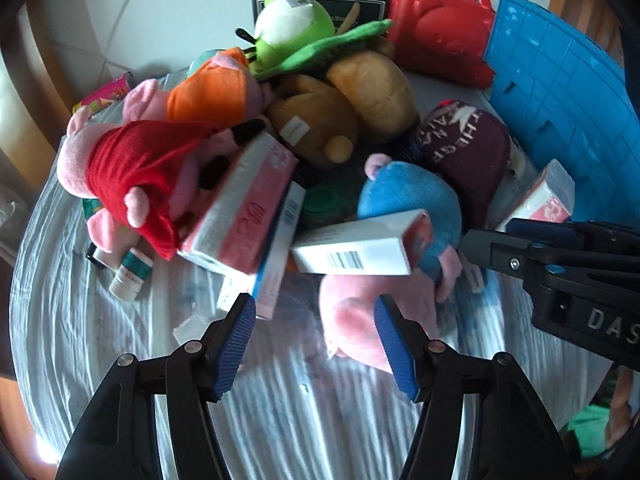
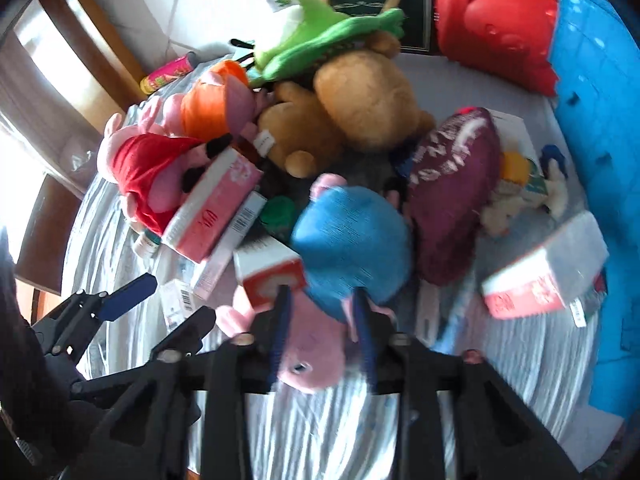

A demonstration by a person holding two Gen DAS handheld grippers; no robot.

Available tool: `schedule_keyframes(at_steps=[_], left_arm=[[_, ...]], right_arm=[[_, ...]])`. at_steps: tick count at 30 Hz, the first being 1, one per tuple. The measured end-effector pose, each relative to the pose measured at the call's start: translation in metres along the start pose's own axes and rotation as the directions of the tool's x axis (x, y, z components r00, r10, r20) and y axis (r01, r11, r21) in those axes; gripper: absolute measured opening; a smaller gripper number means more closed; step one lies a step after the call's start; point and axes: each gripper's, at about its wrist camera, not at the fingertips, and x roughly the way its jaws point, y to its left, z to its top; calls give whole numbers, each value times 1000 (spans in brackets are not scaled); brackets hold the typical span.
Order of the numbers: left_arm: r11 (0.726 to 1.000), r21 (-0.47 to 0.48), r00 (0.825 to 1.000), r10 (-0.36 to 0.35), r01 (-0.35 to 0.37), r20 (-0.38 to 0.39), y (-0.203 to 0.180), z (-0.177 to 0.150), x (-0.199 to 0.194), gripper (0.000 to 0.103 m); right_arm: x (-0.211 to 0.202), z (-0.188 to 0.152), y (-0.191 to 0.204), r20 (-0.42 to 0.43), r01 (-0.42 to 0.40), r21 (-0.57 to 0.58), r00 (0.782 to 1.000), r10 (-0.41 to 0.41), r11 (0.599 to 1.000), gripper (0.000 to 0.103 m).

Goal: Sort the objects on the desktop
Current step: 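Grasp the green one-eyed plush ball with the right tool and lift it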

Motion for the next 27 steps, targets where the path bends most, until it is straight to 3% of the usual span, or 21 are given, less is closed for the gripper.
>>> schedule_keyframes(at_steps=[2, 7, 14, 19, 23, 27], left_arm=[[1000, 11, 1000, -3, 3, -15, -11, -6, 4, 62], [999, 52, 1000, -17, 18, -21, -32, -30, 2, 62], [998, 51, 997, -25, 29, -76, -62, -73, 14, 62], [988, 143, 997, -46, 55, -66, -89, -100, 14, 62], [991, 129, 997, -32, 41, -66, -86, -117, 13, 62], [995, 102, 998, -14, 21, -66, -81, -124, 10, 62]], right_arm=[[-6, -13, -13, -1, 17, 21, 1000, -17, 1000, 65], [-22, -57, -51, -34, 42, 61, 999, -40, 997, 65], [-10, -132, -83, -119, 56, 106, 992, -44, 993, 65], [-26, -181, -90, -102, 80, 183, 993, -62, 980, 65], [-29, -221, -83, -108, 75, 204, 993, -54, 976, 65], [-15, -238, -83, -101, 61, 218, 994, -40, 974, 65]])
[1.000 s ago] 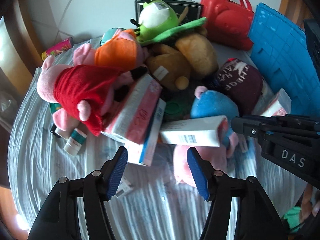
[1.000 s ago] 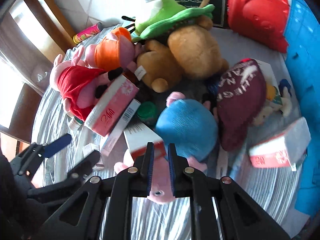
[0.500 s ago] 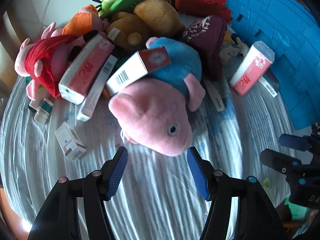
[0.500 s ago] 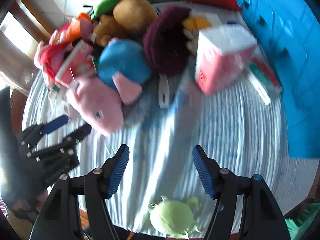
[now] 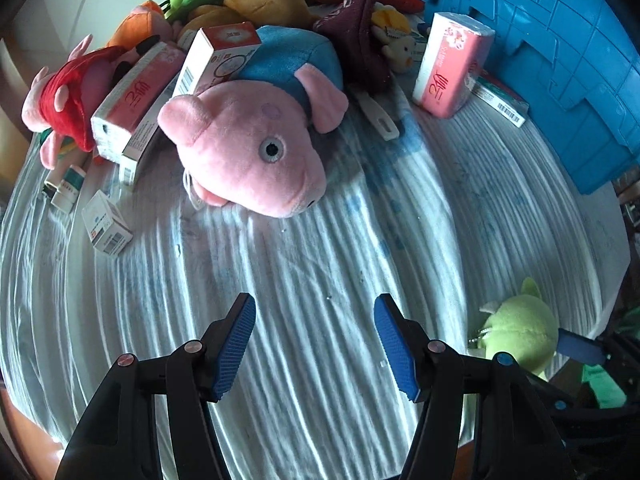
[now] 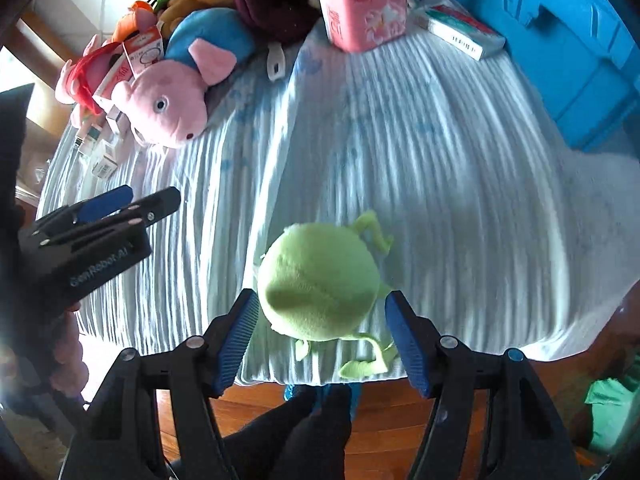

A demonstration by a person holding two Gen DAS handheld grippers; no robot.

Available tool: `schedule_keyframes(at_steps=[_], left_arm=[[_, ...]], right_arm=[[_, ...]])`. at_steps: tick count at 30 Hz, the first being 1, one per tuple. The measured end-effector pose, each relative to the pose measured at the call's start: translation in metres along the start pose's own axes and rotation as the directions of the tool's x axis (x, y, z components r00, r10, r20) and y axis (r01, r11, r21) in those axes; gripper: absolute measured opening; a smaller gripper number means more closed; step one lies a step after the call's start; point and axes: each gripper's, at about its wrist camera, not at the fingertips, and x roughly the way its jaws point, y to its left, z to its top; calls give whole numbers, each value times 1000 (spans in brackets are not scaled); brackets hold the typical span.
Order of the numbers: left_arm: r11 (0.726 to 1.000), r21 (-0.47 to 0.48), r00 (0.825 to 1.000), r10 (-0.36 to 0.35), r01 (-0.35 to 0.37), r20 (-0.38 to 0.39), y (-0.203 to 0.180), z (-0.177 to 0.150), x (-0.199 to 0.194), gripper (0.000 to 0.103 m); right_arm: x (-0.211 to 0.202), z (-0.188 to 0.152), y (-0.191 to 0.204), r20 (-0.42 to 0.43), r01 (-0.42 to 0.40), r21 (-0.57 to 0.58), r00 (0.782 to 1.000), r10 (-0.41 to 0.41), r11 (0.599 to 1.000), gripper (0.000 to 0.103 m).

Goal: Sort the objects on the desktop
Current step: 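Grasp the green one-eyed plush ball with the right tool and lift it, then grasp the white medicine box with the left tool while the right tool holds the green plush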

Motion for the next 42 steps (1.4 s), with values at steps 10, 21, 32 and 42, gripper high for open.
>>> schedule_keyframes(at_steps=[10, 21, 32, 42], left_arm=[[993, -106, 998, 59, -59, -4, 13, -7, 3, 62], [950, -269, 986, 169, -159, 15, 92, 17, 5, 61], [894, -383, 972, 224, -233, -71, 173, 44, 62, 62], [909, -370, 979, 202, -190, -6, 175, 35, 50, 32]], right_arm=[[9, 31, 24, 71, -54, -120, 995, 63, 991, 63], [11, 84, 83, 96, -102, -241, 987, 128, 965, 63], [47, 108, 119, 49, -117, -242, 990, 133, 963, 64], [54, 102, 125, 35, -87, -241, 995, 98, 967, 63]])
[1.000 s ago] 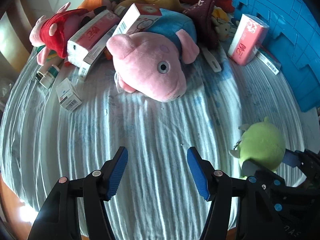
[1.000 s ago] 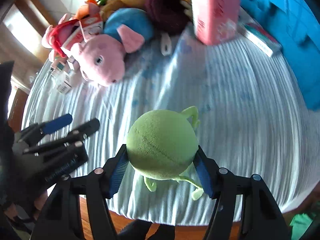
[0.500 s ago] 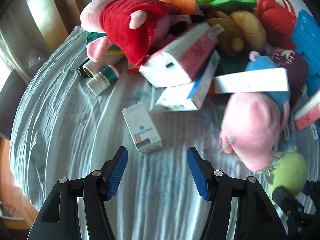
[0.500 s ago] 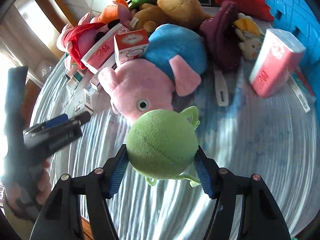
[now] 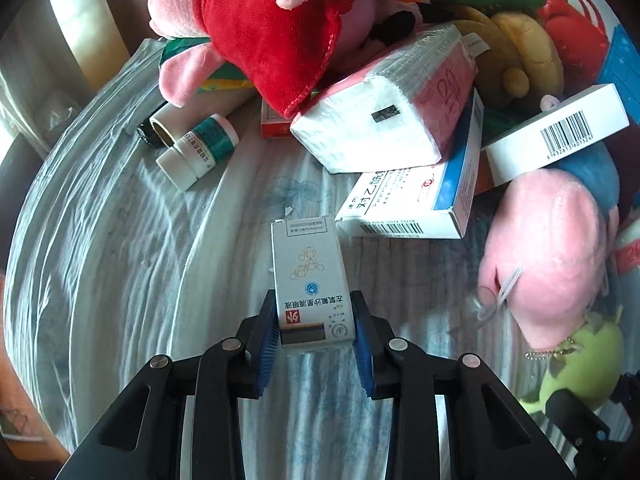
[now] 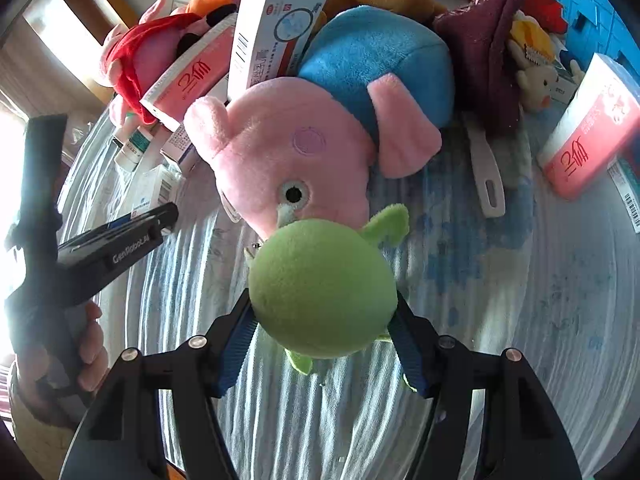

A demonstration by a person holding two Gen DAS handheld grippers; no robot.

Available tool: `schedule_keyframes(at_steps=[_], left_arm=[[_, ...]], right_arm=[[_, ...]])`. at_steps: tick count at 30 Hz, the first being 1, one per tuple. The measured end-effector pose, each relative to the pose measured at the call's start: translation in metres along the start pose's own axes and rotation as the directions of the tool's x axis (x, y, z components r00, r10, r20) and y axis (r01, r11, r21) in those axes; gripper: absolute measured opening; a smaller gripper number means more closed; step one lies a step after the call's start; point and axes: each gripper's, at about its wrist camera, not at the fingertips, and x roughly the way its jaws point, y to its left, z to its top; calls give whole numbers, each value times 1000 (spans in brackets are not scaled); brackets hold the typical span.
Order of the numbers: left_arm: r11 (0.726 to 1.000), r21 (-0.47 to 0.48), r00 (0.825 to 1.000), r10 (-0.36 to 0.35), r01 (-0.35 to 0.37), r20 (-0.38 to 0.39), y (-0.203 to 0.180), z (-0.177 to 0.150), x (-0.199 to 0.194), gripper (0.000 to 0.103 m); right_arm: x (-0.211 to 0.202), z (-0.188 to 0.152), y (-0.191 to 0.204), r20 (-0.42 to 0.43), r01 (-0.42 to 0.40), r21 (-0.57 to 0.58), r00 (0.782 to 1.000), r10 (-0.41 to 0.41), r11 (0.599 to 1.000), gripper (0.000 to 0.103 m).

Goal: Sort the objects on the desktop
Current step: 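Grasp the white medicine box with the left tool while the right tool holds the green plush, then carry the white box and green plush over the blue crate with both tools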

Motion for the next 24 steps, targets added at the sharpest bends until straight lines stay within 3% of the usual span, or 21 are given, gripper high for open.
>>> schedule_keyframes(at_steps=[3, 9, 14, 24], left_arm=[[1000, 29, 1000, 11, -12, 25, -1, -8, -19, 31], [996, 83, 995, -36, 28, 95, -7, -17, -69, 30], [990, 130, 978, -88, 64, 189, -15, -12, -122, 30], [969, 204, 908, -206, 138, 365, -53, 4, -228, 30]], right_arm=[[-11, 1, 3, 27, 10, 1, 1000, -10, 1000, 63], [-48, 4, 12, 104, 24, -13, 994, -23, 1000, 63], [-92, 7, 27, 203, 45, -23, 978, -40, 999, 63], [-216, 21, 39, 445, 139, -43, 889, -106, 989, 63]])
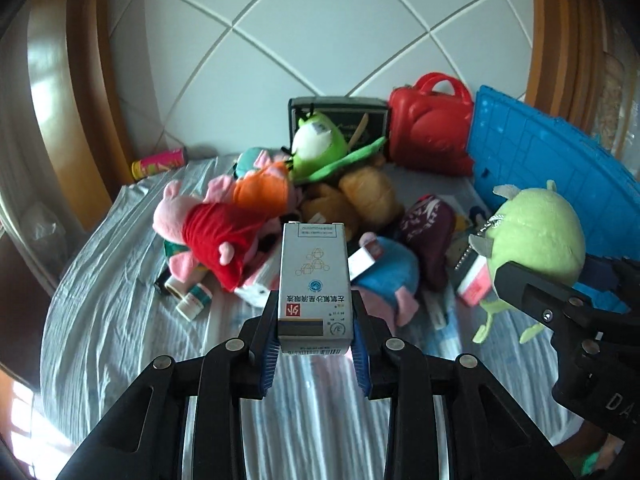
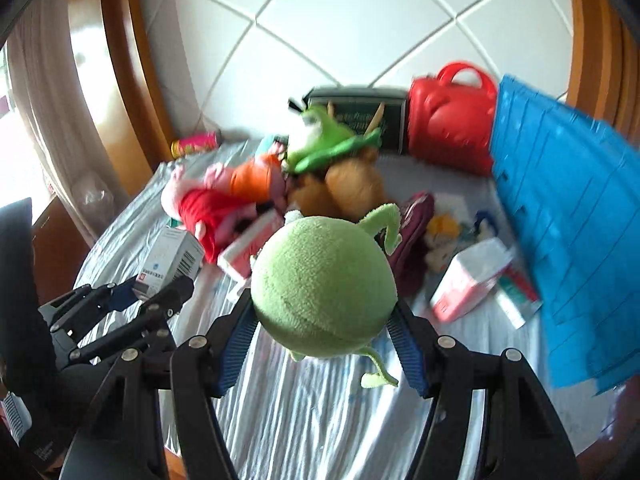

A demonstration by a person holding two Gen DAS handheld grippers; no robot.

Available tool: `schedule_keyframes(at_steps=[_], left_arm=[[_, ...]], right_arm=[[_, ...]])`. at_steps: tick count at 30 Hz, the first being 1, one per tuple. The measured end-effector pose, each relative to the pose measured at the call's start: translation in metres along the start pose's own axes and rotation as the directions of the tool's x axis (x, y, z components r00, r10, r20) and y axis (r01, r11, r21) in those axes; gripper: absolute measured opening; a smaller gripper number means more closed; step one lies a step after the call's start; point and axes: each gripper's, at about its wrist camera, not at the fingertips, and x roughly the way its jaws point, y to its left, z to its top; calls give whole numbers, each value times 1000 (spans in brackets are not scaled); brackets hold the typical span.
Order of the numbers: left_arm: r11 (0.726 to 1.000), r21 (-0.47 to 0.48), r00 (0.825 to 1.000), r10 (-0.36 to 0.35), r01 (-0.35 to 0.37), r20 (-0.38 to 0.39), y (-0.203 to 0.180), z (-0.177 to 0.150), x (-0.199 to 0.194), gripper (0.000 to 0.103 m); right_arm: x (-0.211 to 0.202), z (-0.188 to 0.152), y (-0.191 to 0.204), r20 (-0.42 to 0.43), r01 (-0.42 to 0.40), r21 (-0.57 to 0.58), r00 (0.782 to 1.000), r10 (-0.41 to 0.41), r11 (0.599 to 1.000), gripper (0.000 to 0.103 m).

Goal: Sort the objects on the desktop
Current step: 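Carry the white box and green plush over the blue crate with both tools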

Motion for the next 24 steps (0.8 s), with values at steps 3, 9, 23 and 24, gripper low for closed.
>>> schedule_keyframes(at_steps=[3, 9, 23, 24], left_arm=[[1000, 13, 998, -22, 22, 54, -24, 15, -21, 30], [998, 23, 985, -59, 56, 164, -100, 45, -57, 30], [983, 140, 946, -152, 116, 286, -384, 127, -98, 30], [981, 153, 946, -158, 118, 282, -400, 129, -99, 30]], right_arm=[[-30, 11, -19, 62, 21, -8, 998, -20, 1000, 63], [-93, 29, -89, 206, 64, -21, 977, -59, 998, 63], [-191, 41, -363, 300, 209, 64, 929, -218, 976, 63], [-192, 40, -376, 292, 214, 77, 929, -228, 974, 63]])
